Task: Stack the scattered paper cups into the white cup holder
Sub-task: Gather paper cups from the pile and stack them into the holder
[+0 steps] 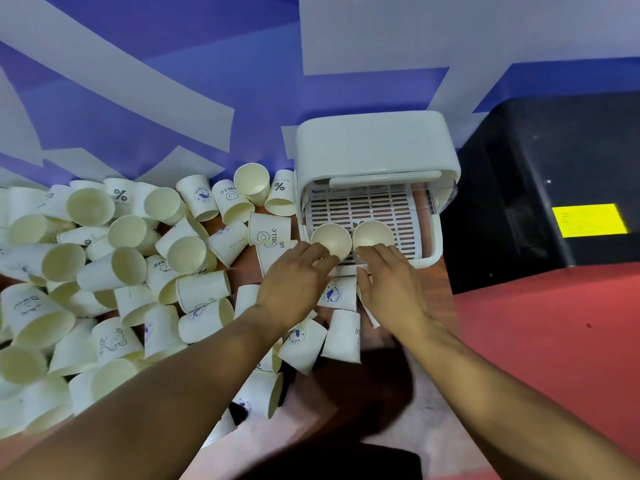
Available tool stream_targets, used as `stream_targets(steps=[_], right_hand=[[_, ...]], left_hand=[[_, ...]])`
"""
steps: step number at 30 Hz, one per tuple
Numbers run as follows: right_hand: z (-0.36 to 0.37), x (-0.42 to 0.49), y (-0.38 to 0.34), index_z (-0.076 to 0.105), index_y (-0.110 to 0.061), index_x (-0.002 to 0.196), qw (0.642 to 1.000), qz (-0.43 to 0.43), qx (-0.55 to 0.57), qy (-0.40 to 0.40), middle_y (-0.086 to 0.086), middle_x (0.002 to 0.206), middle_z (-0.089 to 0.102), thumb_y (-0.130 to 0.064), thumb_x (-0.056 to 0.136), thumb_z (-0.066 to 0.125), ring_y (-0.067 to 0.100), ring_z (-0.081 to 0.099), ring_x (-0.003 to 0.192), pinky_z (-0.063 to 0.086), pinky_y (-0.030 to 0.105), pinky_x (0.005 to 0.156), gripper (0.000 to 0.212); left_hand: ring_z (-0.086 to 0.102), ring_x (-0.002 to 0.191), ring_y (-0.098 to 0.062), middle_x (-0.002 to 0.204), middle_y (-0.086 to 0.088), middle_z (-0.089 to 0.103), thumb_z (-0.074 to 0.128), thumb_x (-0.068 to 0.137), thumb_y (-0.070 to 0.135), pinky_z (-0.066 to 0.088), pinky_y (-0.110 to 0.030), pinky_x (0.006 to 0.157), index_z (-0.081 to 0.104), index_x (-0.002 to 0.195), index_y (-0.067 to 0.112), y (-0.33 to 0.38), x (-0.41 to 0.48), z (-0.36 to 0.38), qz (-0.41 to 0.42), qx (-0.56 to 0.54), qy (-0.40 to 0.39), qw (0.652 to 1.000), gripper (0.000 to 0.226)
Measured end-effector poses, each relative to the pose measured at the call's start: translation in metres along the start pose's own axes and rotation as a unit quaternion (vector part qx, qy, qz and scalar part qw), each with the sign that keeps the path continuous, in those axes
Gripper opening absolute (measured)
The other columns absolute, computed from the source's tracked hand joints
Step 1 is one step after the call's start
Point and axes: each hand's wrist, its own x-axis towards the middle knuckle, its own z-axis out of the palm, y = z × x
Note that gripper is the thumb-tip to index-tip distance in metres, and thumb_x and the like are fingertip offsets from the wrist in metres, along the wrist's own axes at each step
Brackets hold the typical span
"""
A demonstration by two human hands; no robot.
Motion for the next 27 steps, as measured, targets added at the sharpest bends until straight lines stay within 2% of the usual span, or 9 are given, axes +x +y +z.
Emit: stream_targets(steps=[3, 6, 9, 14, 18, 22, 25, 27], right_hand=[[-0.002, -0.026, -0.016, 0.065, -0.009, 0.109, 1.0, 0.019, 0.013, -0.017, 0.006, 0.1, 0.064, -0.007, 0.079, 0.068, 0.029, 0.059, 0.089, 0.053, 0.037, 0.07, 0.031], [0.001, -0.054, -0.03, 0.066, -0.014, 0.105, 0.998, 0.035, 0.012, -0.058, 0.003, 0.096, 0.064, -0.014, 0.078, 0.068, 0.028, 0.063, 0.082, 0.054, 0.036, 0.061, 0.027], [0.006, -0.078, -0.042, 0.063, -0.02, 0.106, 0.989, 0.067, 0.028, -0.127, -0.001, 0.096, 0.064, -0.021, 0.081, 0.063, 0.025, 0.064, 0.082, 0.054, 0.036, 0.062, 0.025], [0.018, -0.102, -0.069, 0.06, -0.023, 0.11, 0.974, 0.068, 0.015, -0.215, -0.002, 0.103, 0.067, -0.03, 0.087, 0.057, 0.024, 0.063, 0.095, 0.051, 0.035, 0.075, 0.024], [0.034, -0.123, -0.095, 0.06, -0.028, 0.104, 0.954, 0.097, 0.056, -0.279, -0.004, 0.102, 0.069, -0.037, 0.087, 0.058, 0.02, 0.062, 0.099, 0.05, 0.033, 0.082, 0.019], [0.053, -0.137, -0.116, 0.065, -0.027, 0.092, 0.937, 0.151, 0.118, -0.292, -0.003, 0.094, 0.072, -0.032, 0.081, 0.065, 0.02, 0.065, 0.095, 0.052, 0.034, 0.084, 0.012], [0.065, -0.141, -0.129, 0.068, -0.024, 0.083, 0.936, 0.162, 0.124, -0.286, -0.002, 0.091, 0.073, -0.031, 0.078, 0.066, 0.024, 0.066, 0.091, 0.053, 0.037, 0.081, 0.008], [0.072, -0.141, -0.137, 0.065, -0.026, 0.073, 0.935, 0.18, 0.118, -0.282, -0.004, 0.085, 0.072, -0.035, 0.076, 0.065, 0.021, 0.066, 0.085, 0.054, 0.035, 0.075, 0.009]], left_hand=[[0.06, 0.085, -0.024, 0.1, -0.001, 0.065, 0.069, 0.084, 0.025, 0.051, -0.033, 0.063, 0.068, 0.107, 0.019, 0.002, -0.026, 0.0, -0.012, -0.023, -0.045, 0.999, 0.025], [0.063, 0.089, -0.024, 0.1, 0.001, 0.065, 0.064, 0.086, 0.034, 0.05, -0.032, 0.059, 0.068, 0.108, 0.024, 0.008, -0.054, -0.002, -0.025, -0.042, -0.096, 0.994, 0.024], [0.061, 0.097, -0.021, 0.107, 0.006, 0.062, 0.055, 0.091, 0.042, 0.051, -0.034, 0.068, 0.062, 0.117, 0.03, 0.016, -0.086, -0.006, -0.084, -0.065, -0.127, 0.986, 0.029], [0.065, 0.085, -0.022, 0.1, 0.01, 0.062, 0.061, 0.085, 0.047, 0.05, -0.033, 0.064, 0.064, 0.109, 0.035, 0.023, -0.143, -0.011, -0.138, -0.052, -0.123, 0.981, 0.027], [0.064, 0.068, -0.02, 0.089, 0.011, 0.059, 0.064, 0.082, 0.044, 0.045, -0.029, 0.046, 0.064, 0.098, 0.033, 0.028, -0.195, -0.01, -0.191, -0.057, -0.088, 0.976, 0.019], [0.063, 0.076, -0.017, 0.093, 0.014, 0.059, 0.055, 0.082, 0.048, 0.048, -0.029, 0.053, 0.065, 0.098, 0.032, 0.032, -0.245, -0.008, -0.286, -0.077, -0.075, 0.952, 0.024], [0.063, 0.081, -0.017, 0.101, 0.013, 0.059, 0.061, 0.083, 0.044, 0.047, -0.029, 0.057, 0.067, 0.101, 0.031, 0.033, -0.273, -0.009, -0.361, -0.081, -0.059, 0.927, 0.023], [0.063, 0.081, -0.017, 0.108, 0.012, 0.056, 0.063, 0.085, 0.042, 0.048, -0.029, 0.06, 0.065, 0.104, 0.033, 0.033, -0.283, -0.01, -0.428, -0.102, -0.04, 0.897, 0.022]])
